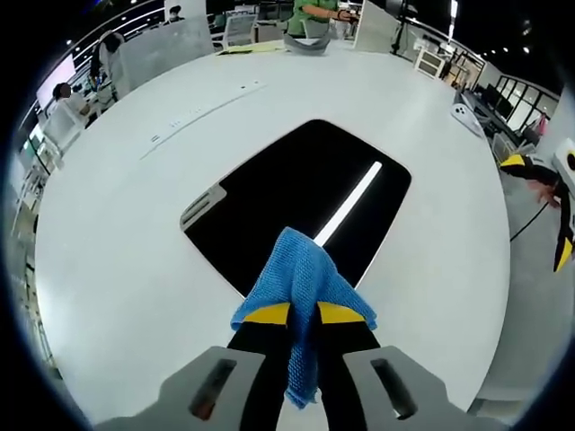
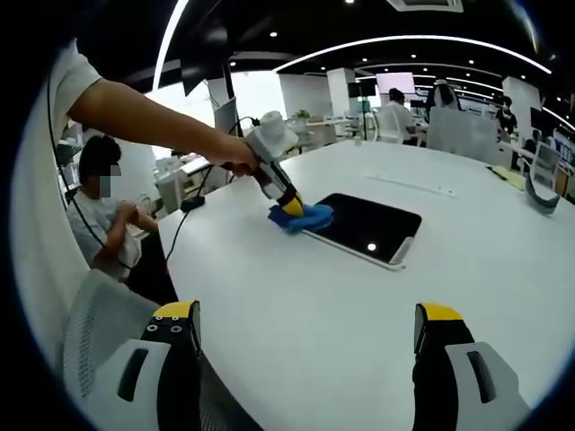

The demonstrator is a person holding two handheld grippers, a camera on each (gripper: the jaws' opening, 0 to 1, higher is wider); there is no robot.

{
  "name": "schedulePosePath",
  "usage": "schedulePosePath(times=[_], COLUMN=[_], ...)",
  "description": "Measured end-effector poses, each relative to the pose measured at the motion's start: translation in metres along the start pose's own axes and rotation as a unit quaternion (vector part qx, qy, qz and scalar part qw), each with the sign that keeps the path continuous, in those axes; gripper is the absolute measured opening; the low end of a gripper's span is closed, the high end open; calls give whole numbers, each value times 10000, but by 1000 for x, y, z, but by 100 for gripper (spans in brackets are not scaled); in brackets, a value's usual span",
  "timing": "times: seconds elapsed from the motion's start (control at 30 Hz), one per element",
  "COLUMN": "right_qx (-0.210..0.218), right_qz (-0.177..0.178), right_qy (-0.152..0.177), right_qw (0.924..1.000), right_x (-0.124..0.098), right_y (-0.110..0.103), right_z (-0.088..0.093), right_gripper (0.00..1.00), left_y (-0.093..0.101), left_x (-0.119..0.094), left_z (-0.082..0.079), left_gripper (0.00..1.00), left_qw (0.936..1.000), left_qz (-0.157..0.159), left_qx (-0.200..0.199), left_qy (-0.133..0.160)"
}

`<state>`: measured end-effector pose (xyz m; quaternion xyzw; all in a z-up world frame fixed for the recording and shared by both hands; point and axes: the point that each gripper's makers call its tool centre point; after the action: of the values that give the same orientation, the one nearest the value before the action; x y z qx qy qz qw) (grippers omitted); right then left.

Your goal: Wipe the mirror surface with the cleaning cloth until all visible marks leave the cleaned area.

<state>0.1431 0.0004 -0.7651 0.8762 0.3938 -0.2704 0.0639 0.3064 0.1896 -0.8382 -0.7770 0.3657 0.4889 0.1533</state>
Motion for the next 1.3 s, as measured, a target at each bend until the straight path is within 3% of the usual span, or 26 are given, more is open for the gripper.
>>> schedulePosePath(times=[1.3], right_qx=[36], right_qz=[102], right_qy=[-35], right_qw=[9999], right_x=[-4], right_y=[3], right_z=[3], right_gripper=[99], left_y=[-10], left_x=[2], left_z=[-7], left_gripper=[8], left_qw=[9998], left_qz=[-160], left_qx=[-107], left_qy=[45])
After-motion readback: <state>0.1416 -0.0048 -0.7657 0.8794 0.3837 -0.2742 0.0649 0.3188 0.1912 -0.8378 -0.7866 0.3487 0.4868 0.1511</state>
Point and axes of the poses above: the point that each gripper's makers call its tool centre point, and the gripper's own axes: x roughly forward along the fingers, y roughly to its right, z roughly out of its underside, and after that the axes turned 2 degrees about -x, right-handed
